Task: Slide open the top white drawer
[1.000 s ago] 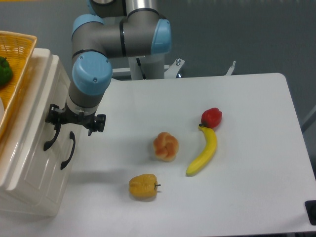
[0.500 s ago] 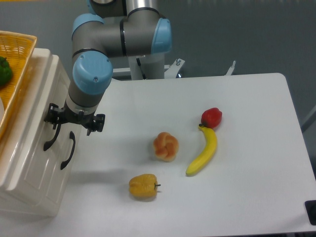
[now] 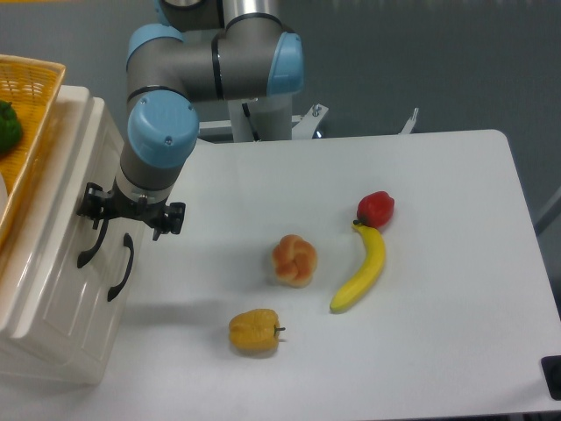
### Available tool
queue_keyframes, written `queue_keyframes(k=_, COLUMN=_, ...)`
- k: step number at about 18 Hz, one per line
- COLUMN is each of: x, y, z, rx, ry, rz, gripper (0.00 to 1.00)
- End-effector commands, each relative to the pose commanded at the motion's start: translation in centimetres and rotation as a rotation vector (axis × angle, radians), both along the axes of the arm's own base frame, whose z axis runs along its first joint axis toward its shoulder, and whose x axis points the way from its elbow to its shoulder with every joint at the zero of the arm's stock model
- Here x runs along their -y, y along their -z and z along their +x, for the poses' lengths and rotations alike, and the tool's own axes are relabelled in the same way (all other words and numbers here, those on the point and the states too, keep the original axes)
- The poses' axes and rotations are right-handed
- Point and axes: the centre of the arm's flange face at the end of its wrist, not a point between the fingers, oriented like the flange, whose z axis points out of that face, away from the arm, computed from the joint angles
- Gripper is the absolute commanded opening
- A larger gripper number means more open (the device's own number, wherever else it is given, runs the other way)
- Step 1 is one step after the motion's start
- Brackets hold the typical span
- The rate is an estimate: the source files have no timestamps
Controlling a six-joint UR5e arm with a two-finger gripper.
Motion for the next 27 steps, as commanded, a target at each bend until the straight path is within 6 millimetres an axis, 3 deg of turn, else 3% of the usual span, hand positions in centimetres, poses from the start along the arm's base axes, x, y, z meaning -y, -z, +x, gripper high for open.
queue_keyframes(k=27, x=0.24, y=0.90, z=-0.40, rx=-0.019, ry=-0.001, rz=-0.028, gripper=1.00)
